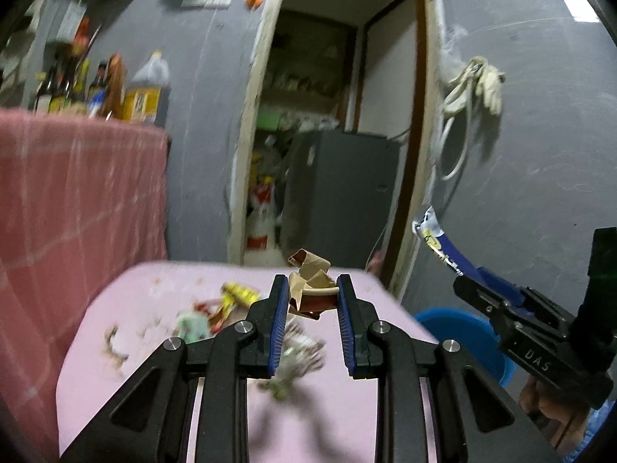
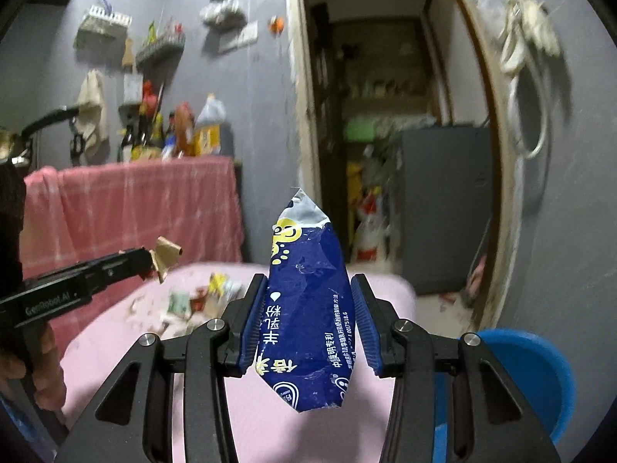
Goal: Collect trash
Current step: 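Carry the blue packet to the bucket with the right tool while the left tool grasps a brown wrapper, then open both tools over the blue bucket to drop the packet and wrapper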
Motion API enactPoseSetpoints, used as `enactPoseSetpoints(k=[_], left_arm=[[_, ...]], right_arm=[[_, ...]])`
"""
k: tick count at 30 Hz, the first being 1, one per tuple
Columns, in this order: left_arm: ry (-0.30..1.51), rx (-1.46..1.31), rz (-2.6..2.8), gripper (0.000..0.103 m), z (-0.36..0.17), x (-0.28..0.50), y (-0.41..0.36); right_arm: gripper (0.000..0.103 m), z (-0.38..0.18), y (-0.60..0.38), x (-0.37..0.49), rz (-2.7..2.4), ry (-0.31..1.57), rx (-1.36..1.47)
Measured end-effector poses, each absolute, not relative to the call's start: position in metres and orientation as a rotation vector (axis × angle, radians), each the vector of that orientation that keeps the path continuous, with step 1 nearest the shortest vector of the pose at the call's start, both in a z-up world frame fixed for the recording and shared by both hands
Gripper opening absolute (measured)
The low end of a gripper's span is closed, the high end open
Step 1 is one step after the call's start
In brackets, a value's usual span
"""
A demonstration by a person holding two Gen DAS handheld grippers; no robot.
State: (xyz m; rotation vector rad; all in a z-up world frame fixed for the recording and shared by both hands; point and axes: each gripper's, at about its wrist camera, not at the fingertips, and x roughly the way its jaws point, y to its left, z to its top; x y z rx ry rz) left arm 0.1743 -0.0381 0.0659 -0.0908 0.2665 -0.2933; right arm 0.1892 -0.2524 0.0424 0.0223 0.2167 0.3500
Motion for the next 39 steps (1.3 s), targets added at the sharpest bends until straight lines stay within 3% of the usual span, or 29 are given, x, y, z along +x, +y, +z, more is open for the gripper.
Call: enactPoseSetpoints(k=[6,12,22,33,39], left_arm=[[0.169,-0.073,-0.375,0.021,0.088,0.171,-0.084],[0.183,-0.08,-0.502,0.021,0.088,0.188,-0.14],[0.463,-0.116,-0.687,0.021,0.057,0.259,-0.223],[0.758,-0.173,-0.674,0.022,0.006,0.321,-0.253],[0.798,-0.173,-0.655,0.032,-0.007,0.331,-0.256]], right_arm=[[0.042,0.065,-0.286,0.168,0.218,0.088,0.027],[0.042,0.068,-0.336,0.167,0.06,0.089,0.087],[0.042,0.027,-0.406,0.189,-0.092,0.323,0.23],[0.043,-0.014,-0.438,0.209,-0.105,0.518,0.341],[0.043,-0.024,-0.446,0.226,-0.1,0.568,0.383]])
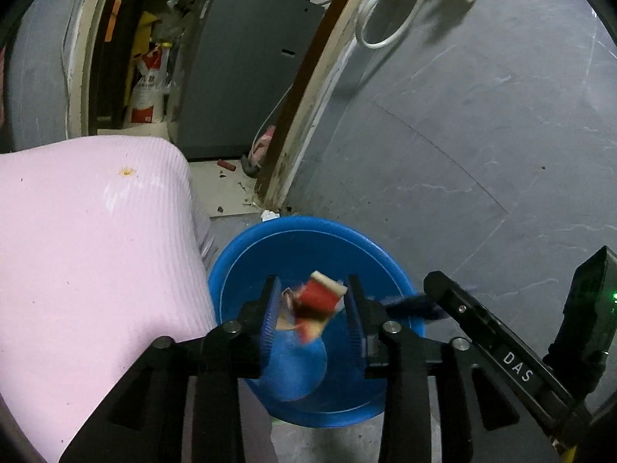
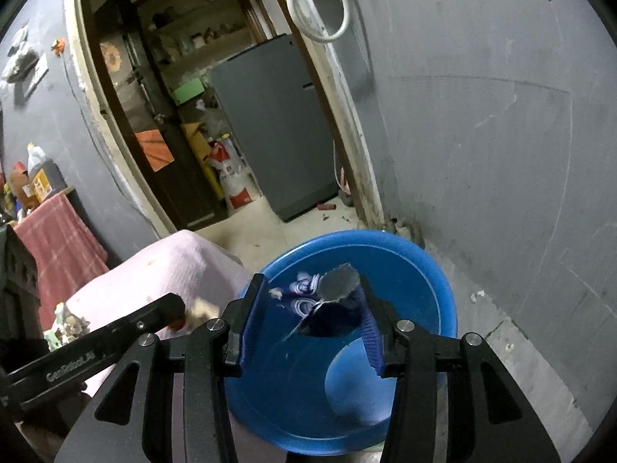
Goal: Collect trash
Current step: 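Open both tools over the blue bucket to drop the packet and wrapper, then move both tools back over the trash pile on the table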
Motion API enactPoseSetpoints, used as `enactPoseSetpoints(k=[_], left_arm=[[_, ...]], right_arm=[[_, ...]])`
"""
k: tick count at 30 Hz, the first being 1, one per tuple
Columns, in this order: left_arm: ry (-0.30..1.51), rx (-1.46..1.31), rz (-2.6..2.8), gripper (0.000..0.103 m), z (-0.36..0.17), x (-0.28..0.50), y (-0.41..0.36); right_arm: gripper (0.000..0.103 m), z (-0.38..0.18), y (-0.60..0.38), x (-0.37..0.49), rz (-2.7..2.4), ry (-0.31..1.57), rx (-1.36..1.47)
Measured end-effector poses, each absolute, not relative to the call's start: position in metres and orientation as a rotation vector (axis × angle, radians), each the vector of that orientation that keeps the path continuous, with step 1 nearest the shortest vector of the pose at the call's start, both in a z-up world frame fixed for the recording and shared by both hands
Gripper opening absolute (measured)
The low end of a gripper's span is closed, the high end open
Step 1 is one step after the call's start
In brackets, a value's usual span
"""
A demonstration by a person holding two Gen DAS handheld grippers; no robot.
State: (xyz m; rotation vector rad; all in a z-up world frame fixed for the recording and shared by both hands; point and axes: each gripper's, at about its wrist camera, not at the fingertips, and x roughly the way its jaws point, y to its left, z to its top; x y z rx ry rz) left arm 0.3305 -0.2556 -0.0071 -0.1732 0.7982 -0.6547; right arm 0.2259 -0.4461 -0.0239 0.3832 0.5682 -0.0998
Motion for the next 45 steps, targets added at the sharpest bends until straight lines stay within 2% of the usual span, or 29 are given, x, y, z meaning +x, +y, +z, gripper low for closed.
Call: enactPoseSetpoints(k=[3,8,13,15,17,19,22,26,36,45], left_arm=[[0.798,-0.184,-0.655,0.037,-0.006,0.329,-0.25],[0.782,-0.21,-0.649,0.039,0.001,0.32,-0.241],[0.669,-0.225,-0.596,0.059,0.024,0.305,-0.217],[0.612,-0.22,-0.563,0.067,0.037,0.297,-0.204],[0.56,-0.214,-0.536,0.074,0.047,0.29,-0.191],[0.506,-0.203,-0.497,0.086,0.06,0.281,-0.176],[0.422,-0.182,-0.419,0.099,0.075,0.268,-0.151],[0.34,-0.157,-0.345,0.1,0.088,0.25,-0.116],[0.215,-0.125,-0.187,0.101,0.095,0.212,-0.035],[0.215,-0.133,-0.06,0.101,0.081,0.201,0.033]], right_arm=[[0.044,-0.023,-0.446,0.224,-0.095,0.571,0.392],[0.051,-0.017,-0.448,0.223,-0.107,0.54,0.394],[0.056,0.001,-0.442,0.213,-0.099,0.446,0.376],[0.062,0.01,-0.436,0.208,-0.093,0.397,0.355],[0.077,0.018,-0.43,0.202,-0.084,0.347,0.339],[0.079,0.027,-0.422,0.195,-0.073,0.29,0.316],[0.088,0.04,-0.406,0.187,-0.039,0.215,0.289],[0.103,0.055,-0.385,0.179,0.014,0.13,0.266],[0.103,0.077,-0.303,0.179,0.168,-0.003,0.162],[0.103,0.071,-0.243,0.201,0.291,0.058,0.112]])
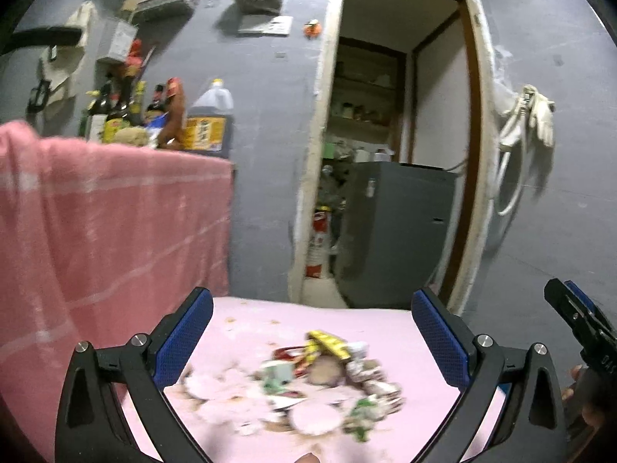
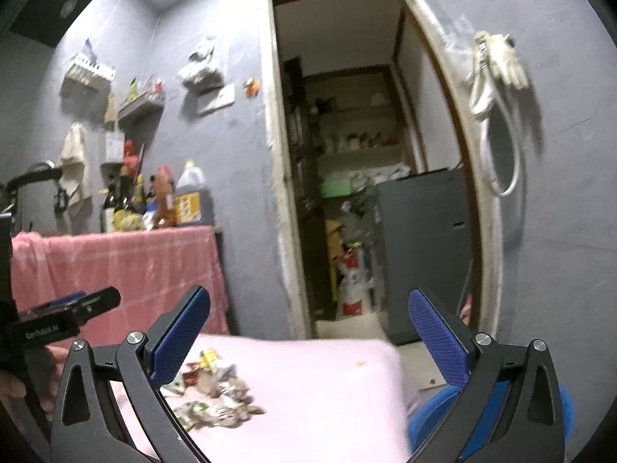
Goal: Collect trash
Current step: 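Move both tools back over the trash pile on the table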
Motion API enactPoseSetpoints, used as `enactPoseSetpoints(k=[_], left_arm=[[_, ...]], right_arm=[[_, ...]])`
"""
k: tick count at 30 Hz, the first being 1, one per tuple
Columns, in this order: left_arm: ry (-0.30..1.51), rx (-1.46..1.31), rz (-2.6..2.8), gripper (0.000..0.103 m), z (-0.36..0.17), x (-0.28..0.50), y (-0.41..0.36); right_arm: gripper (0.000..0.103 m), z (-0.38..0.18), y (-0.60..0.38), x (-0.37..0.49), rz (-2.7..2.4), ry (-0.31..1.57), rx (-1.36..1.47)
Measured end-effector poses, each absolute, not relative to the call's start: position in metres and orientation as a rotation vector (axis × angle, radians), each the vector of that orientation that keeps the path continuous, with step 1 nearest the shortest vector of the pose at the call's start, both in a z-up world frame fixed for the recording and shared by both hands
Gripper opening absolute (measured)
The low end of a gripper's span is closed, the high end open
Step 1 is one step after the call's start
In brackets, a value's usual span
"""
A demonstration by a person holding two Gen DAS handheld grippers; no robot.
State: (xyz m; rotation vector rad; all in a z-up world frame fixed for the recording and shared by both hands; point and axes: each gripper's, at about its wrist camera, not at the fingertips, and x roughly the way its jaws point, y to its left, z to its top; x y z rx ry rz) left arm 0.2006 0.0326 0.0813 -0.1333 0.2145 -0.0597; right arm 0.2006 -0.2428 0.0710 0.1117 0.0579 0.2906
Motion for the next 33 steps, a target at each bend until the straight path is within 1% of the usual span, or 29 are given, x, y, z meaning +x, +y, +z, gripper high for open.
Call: enactPoseSetpoints(k=[8,18,20,24,26,27,30,31,33], left_arm=[[0.305,-0.137,-0.007,0.101,0.051,0.209,0.063],[0.531,-0.138,-0.059,0.101,0.015,0.246,0.068],[0.563,-0.141,-0.071,0.101,0.011,0.253,0.068],[0.634,-0.146,-0.097,0.1,0.005,0.268,0.067],[0.668,-0.136,-0.109,0.097,0.002,0.276,0.066],[0.681,-0.13,-0.114,0.094,0.001,0.279,0.066],[0.73,-0.12,-0.125,0.083,-0.005,0.29,0.065],[0.744,-0.121,-0.133,0.079,-0.007,0.294,0.064],[0.766,-0.127,-0.143,0.076,-0.01,0.301,0.064]], right_arm=[[0.103,0.049,-0.216,0.222,0.341,0.205,0.081],[0.103,0.022,-0.195,0.253,0.392,0.416,0.036],[0.098,0.017,-0.187,0.258,0.401,0.452,0.01],[0.095,0.004,-0.176,0.268,0.411,0.533,-0.031],[0.088,-0.002,-0.175,0.272,0.41,0.565,-0.037],[0.086,-0.005,-0.175,0.275,0.415,0.585,-0.033],[0.085,-0.01,-0.176,0.281,0.421,0.62,-0.02],[0.082,-0.012,-0.176,0.282,0.427,0.63,-0.016],[0.077,-0.014,-0.176,0.285,0.44,0.651,-0.013]])
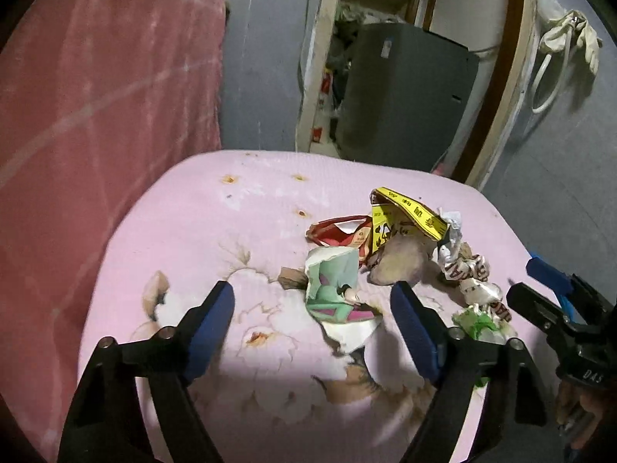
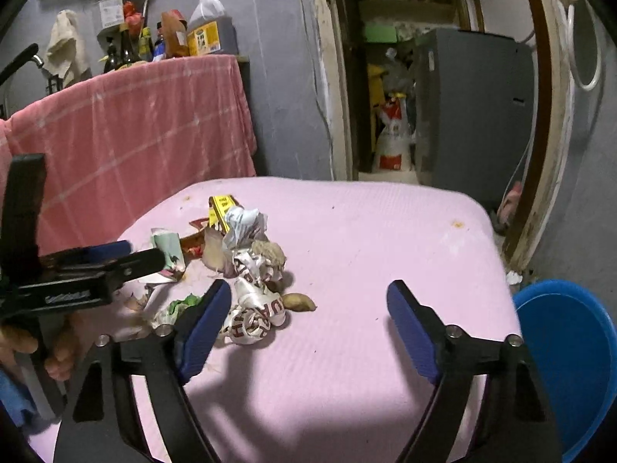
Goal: Collect trash
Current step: 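Move both tools back over the trash pile on the table, then grasp the crumpled white can with the right tool while the left tool grasps a white scrap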
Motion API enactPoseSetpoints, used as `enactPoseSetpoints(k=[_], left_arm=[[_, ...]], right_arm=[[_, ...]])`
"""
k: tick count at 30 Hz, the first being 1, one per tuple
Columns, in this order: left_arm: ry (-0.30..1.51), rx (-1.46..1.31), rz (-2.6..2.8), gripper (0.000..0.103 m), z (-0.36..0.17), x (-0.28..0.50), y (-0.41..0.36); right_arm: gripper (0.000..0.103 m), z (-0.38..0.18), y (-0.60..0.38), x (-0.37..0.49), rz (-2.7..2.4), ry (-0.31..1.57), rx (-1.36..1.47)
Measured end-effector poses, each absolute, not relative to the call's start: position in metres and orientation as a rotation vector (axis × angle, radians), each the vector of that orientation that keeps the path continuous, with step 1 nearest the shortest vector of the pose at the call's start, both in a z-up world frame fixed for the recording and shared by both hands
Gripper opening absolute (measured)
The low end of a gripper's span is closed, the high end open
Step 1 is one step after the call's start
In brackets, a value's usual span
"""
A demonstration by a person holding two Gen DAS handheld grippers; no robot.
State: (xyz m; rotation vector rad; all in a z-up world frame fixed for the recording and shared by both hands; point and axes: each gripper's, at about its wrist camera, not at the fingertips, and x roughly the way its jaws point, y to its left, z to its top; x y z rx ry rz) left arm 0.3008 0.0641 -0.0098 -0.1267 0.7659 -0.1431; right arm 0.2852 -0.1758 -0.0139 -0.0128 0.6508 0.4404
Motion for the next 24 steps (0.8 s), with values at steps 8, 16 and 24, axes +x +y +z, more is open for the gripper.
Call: enactPoseSetpoints(k=[8,16,24], left_arm=[[0.813,-0.127,-0.166,0.065,-0.017,0.316,0.062],[0.834,-0.106,-0.177,0.04,-0.023,0.323,0.054],[0.838,-0.099,-0.213,0.022,-0.023,0.322,0.051]], right_arm=[[0.055,-0.023,-0.163,0.292,0.508,0.711,-0.056],[0.041,-0.029,-0.153,0.295,0.562,0.755,-0.076],[0.029,-0.03,-0.15,0.293,0.59,0.775,-0.077]])
